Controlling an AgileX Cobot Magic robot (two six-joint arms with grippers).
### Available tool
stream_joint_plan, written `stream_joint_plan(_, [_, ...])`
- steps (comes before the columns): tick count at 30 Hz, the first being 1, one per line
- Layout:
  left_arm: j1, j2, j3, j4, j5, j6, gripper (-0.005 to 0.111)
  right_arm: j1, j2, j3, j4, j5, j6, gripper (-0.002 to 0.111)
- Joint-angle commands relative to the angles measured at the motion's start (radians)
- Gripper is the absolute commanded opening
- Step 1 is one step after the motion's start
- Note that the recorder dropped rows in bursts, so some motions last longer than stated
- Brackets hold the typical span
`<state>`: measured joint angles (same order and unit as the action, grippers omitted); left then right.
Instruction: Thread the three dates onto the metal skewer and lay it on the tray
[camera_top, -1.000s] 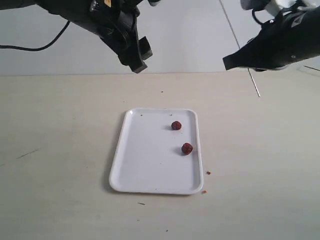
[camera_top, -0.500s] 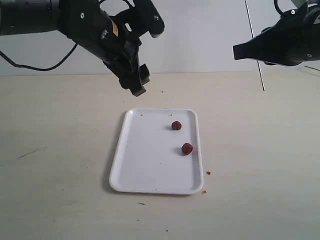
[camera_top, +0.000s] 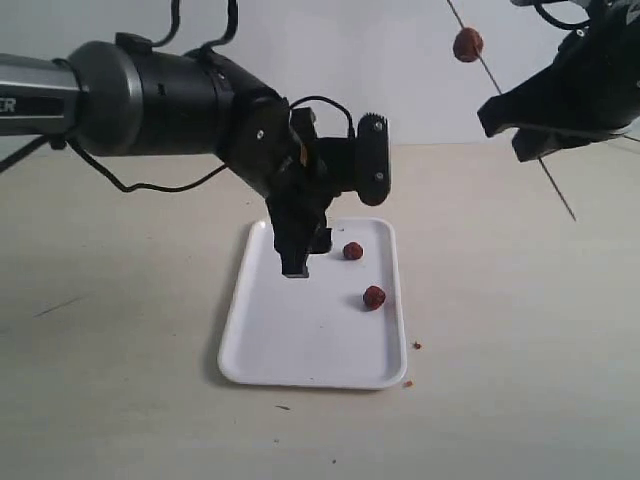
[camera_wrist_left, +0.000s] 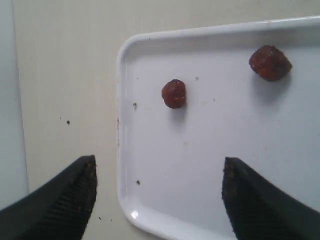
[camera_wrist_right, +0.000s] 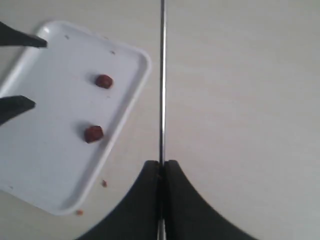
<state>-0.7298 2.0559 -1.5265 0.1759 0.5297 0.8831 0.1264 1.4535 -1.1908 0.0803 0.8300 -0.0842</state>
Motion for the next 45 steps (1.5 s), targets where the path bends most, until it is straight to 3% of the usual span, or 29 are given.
stream_joint_plan(1, [-0.002, 0.047, 0.005, 0.0, -0.109, 0.149, 0.069, -0.002, 0.028, -0.026, -0.157, 0.093, 0.046, 0.0])
stream_joint_plan(3, [-0.002, 0.071, 0.005, 0.0, -0.167, 0.238, 0.069, -0.035, 0.057, -0.026, -0.139, 0.094, 0.047, 0.0])
stream_joint_plan(7, [-0.004, 0.085, -0.003, -0.009, -0.209, 0.034, 0.069, -0.118, 0.159, -0.048, -0.075, 0.096, 0.022, 0.0])
stream_joint_plan(10, [-0.004, 0.085, -0.078, -0.011, -0.144, -0.425, 0.069, -0.126, 0.233, -0.077, -0.052, 0.081, -0.002, 0.0])
stream_joint_plan(17, [-0.004, 0.123, -0.311, -0.061, 0.035, -1.027, 0.069, -0.126, 0.3, -0.093, -0.052, 0.092, -0.004, 0.0])
stream_joint_plan(19, [-0.004, 0.157, -0.378, -0.067, 0.09, -1.131, 0.068, -0.126, 0.301, -0.093, -0.052, 0.09, -0.004, 0.0])
stream_joint_plan(21, [-0.004, 0.247, -0.519, -0.071, 0.216, -1.317, 0.06, -0.126, 0.301, -0.093, -0.052, 0.09, -0.001, 0.0])
stream_joint_plan(26, [-0.004, 0.387, -0.67, -0.139, 0.318, -1.414, 0.066, -0.126, 0.301, -0.093, -0.008, 0.094, -0.002, 0.0])
stream_joint_plan(28, [0.011, 0.422, -0.675, -0.12, 0.346, -1.498, 0.066, -0.126, 0.301, -0.093, -0.003, 0.092, -0.002, 0.0])
stream_joint_plan(45, [0.013, 0.465, -0.675, -0.108, 0.376, -1.549, 0.066, -0.126, 0.301, -0.093, 0.011, 0.088, -0.004, 0.0])
